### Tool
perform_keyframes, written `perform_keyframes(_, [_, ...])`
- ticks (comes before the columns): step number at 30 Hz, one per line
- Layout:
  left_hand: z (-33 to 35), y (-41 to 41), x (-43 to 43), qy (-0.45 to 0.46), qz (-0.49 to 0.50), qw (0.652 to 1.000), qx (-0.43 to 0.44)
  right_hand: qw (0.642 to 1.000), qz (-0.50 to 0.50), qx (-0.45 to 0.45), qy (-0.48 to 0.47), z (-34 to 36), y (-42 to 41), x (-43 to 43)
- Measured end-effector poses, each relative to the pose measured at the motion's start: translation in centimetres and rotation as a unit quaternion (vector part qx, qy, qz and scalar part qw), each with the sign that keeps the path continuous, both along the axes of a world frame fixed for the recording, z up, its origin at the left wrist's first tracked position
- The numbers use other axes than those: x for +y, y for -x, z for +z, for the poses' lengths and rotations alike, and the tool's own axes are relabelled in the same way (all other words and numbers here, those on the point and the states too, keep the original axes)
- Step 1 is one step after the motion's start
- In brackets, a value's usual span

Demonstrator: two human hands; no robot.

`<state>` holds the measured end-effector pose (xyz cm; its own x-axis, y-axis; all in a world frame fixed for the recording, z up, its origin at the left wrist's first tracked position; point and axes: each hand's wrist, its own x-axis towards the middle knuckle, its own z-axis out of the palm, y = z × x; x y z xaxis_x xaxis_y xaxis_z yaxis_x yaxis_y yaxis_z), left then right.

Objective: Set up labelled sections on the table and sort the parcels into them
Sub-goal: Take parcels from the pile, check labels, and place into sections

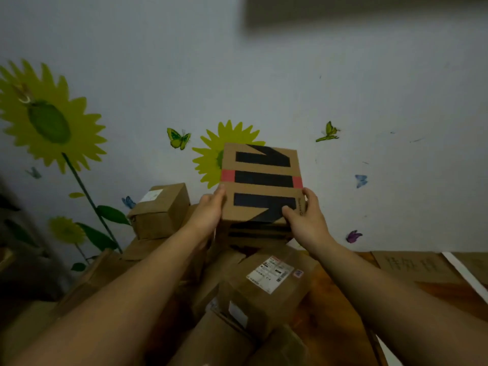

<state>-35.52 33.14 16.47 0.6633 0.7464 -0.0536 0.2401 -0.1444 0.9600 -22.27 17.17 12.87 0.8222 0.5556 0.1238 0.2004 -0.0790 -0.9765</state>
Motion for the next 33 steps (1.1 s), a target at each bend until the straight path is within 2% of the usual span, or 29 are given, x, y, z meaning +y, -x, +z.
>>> perform_keyframes(3, [0.4,2.7,-1.1,-0.016,-0.001,1.000,-0.003,0.998,-0.009,-0.055,0.026,1.5,2.2,-1.1])
perform_keyframes(7, [0.8,7.2,-3.2,-0.004,-0.018,0.999,-0.049,0.994,0.001,-0.105,0.033,2.7,6.5,-3.3])
perform_keyframes(10, [0.5,11.0,-4.9,0.011,-0.032,0.997,-0.072,0.999,-0.041,-0.033,0.007,3.4,10.1,-5.0])
perform_keyframes(14, [-0.6,15.5,-6.6,-0.018,-0.086,0.994,-0.065,0.991,-0.030,0.119,-0.045,3.6,13.9,-7.3])
perform_keyframes(17, [-1.7,18.4,-8.0,0.032,-0.096,0.994,-0.052,0.975,-0.034,0.215,-0.044,3.3,15.9,-9.7])
perform_keyframes(19, [-1.2,19.6,-9.3,0.098,-0.075,0.991,-0.047,0.982,-0.037,0.187,0.020,3.2,16.8,-11.4])
perform_keyframes(21, [-0.8,19.9,-9.9,0.146,-0.053,0.986,-0.058,0.989,-0.017,0.142,0.042,3.3,17.7,-13.0])
perform_keyframes(27, [1.3,20.3,-13.3,0.038,-0.077,0.995,0.047,0.996,0.038,0.076,0.036,4.9,18.6,-17.3])
perform_keyframes(30, [2.1,19.5,-16.8,0.060,-0.065,0.995,0.038,0.996,0.071,0.023,0.048,5.8,18.3,-19.6])
perform_keyframes(33, [1.7,18.3,-20.7,0.069,-0.051,0.996,0.010,0.996,0.048,-0.043,0.056,5.9,17.8,-22.1])
